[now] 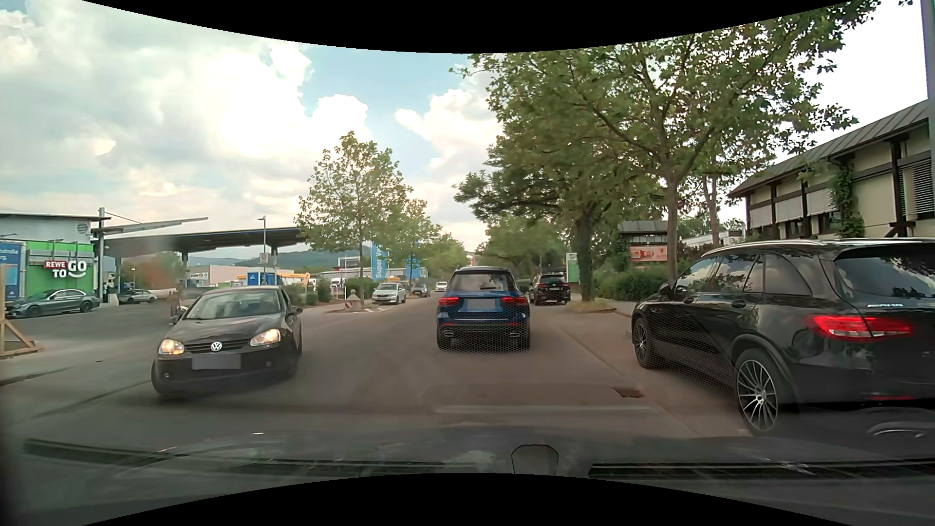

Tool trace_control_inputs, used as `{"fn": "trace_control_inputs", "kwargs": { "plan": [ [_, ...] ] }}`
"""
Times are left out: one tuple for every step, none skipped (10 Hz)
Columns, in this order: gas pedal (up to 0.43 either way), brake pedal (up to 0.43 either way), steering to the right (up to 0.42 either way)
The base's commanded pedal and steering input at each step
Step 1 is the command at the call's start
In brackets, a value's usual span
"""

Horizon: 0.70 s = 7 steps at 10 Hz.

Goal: Follow the waypoints while adhering to traffic rules and regulations

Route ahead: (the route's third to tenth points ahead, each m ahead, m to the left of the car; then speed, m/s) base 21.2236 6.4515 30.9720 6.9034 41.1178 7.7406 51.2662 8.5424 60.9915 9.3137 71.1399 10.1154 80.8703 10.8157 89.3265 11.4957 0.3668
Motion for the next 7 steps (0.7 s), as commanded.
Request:
{"fn": "trace_control_inputs", "kwargs": {
  "plan": [
    [0.0,0.0,0.0],
    [0.0,0.0,0.0],
    [0.0,0.0,0.0],
    [0.0,0.0,0.001],
    [0.0,0.0,0.0],
    [0.0,0.0,0.0],
    [0.0,0.0,0.0]
  ]
}}
